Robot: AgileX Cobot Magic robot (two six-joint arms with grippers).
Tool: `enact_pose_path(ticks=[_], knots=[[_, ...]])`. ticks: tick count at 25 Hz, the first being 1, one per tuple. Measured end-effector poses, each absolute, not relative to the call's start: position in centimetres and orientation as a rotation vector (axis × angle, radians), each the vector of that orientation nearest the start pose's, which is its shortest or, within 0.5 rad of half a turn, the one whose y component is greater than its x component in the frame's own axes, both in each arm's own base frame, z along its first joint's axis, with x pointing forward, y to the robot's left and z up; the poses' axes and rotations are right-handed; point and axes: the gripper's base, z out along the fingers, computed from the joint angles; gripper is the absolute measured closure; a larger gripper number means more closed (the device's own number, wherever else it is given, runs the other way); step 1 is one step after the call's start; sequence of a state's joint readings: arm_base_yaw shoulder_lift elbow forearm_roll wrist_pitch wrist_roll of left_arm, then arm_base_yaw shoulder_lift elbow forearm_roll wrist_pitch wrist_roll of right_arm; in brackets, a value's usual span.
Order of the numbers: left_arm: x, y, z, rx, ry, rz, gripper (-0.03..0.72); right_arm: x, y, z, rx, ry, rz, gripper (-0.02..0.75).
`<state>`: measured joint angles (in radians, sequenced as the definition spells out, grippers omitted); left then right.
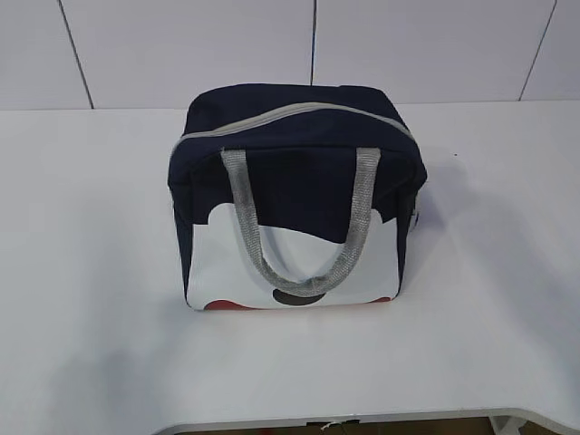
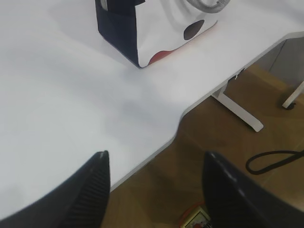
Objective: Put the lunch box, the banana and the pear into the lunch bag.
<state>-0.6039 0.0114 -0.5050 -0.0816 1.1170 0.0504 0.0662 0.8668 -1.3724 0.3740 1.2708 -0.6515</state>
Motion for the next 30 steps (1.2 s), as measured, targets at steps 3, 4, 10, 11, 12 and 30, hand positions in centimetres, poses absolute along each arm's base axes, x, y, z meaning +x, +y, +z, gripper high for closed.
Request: enact_pose_path(ticks=[3,4,10,11,12,30], knots=[[-0.91,-0.20,27.45,0.692,2.018,-0.430,0.252,10.74,3.90,46.94,-0.829,2.020,0.132,0.275],[-0.93,-0.23,27.45,0.692,2.019,-0.436,0.252,10.74,3.90,46.94,-0.829,2.020,0.132,0.275],[-0.94,-0.24,27.45,0.692,2.019,-0.438,0.259,10.74,3.90,46.94,-0.829,2.020,0.132,0.275],[-0.94,-0.24,27.45,0.692,2.019,-0.438,0.263,10.74,3.90,46.94,-0.829,2.020,0.132,0.275],[-0.94,-0.24,27.45,0.692,2.019,-0.438,0.265,10.74,3.90,46.94,-0.829,2.020,0.132,0.275],[-0.88,-0.43,27.45,0.489,2.063,-0.325,0.276,10.70,4.02,46.93,-0.843,2.015,0.136,0.275]])
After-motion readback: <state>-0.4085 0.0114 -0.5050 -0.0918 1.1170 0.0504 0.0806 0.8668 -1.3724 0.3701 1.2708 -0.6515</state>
